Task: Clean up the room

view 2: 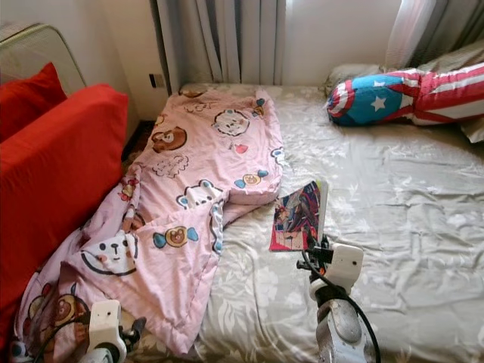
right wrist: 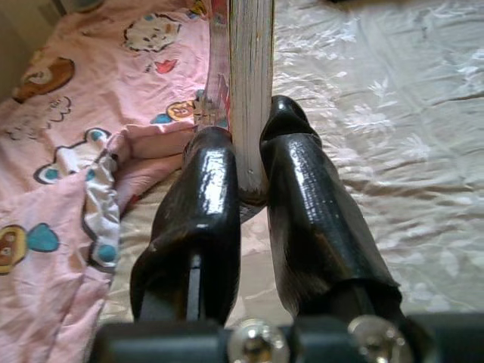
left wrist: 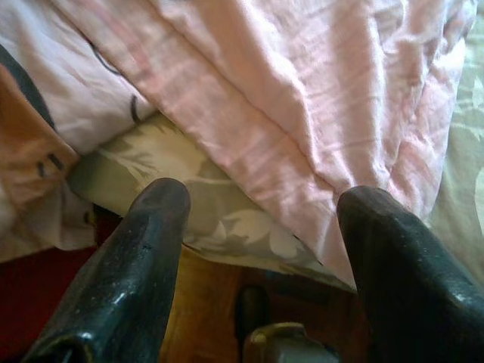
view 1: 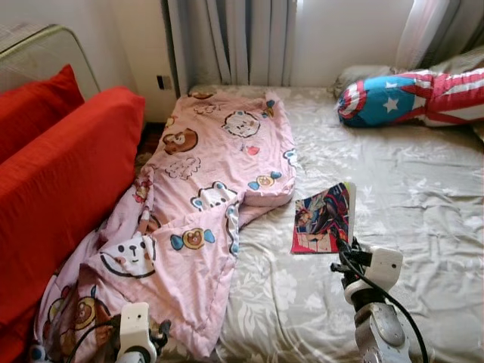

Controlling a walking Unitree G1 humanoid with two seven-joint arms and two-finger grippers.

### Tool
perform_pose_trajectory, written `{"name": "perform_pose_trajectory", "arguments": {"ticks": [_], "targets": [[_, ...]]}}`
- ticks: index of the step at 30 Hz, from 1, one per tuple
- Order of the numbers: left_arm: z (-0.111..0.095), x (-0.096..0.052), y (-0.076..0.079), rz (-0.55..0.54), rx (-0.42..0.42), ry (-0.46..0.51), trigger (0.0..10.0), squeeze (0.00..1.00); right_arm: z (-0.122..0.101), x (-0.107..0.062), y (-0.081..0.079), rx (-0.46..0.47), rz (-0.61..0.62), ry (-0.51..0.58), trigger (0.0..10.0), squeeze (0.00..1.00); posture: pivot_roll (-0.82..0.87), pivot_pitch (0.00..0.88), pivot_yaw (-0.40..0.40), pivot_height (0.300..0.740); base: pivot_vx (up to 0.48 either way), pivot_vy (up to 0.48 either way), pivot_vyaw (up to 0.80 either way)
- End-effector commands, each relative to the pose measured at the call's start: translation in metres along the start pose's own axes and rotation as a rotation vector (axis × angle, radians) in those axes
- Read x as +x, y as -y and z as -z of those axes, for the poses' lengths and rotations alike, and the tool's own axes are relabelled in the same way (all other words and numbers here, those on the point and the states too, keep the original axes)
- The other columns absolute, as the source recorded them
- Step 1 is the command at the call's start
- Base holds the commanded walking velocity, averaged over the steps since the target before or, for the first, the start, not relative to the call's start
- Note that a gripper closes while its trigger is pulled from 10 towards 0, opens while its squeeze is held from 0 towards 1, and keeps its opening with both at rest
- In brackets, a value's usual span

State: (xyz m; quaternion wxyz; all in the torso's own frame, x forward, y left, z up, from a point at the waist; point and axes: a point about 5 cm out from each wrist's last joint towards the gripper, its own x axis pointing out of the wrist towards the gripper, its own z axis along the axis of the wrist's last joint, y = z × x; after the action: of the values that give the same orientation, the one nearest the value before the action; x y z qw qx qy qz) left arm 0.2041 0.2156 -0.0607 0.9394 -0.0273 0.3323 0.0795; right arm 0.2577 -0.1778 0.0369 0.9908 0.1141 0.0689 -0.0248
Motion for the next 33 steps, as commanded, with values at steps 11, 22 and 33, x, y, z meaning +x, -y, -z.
{"name": "perform_pose_trajectory", "arguments": {"ticks": [11, 22, 33], "targets": [[0.0130, -0.0036, -0.0007, -0.003, 0.056, -0.057, 10.0, 0.00, -0.0062, 0.0046, 0.0061, -0.014, 0.047, 0.022, 10.0, 0.00, -0.04, 0.000, -0.054, 0.740, 0.000, 0.000, -0.28], [0.0078, -0.0011, 0.0025, 0.008, 0.075, -0.044, 10.0, 0.00, -0.0047, 0.0055, 0.0026, 0.002, 0.044, 0.017, 10.0, 0.00, -0.03, 0.000, -0.053, 0.740, 0.000, 0.000, -0.61], [0.0058, -0.0005, 0.0039, 0.009, 0.090, -0.034, 10.0, 0.00, -0.0063, 0.0068, 0.0034, -0.002, 0.055, 0.033, 10.0, 0.00, -0.03, 0.000, -0.055, 0.740, 0.000, 0.000, -0.57]]}}
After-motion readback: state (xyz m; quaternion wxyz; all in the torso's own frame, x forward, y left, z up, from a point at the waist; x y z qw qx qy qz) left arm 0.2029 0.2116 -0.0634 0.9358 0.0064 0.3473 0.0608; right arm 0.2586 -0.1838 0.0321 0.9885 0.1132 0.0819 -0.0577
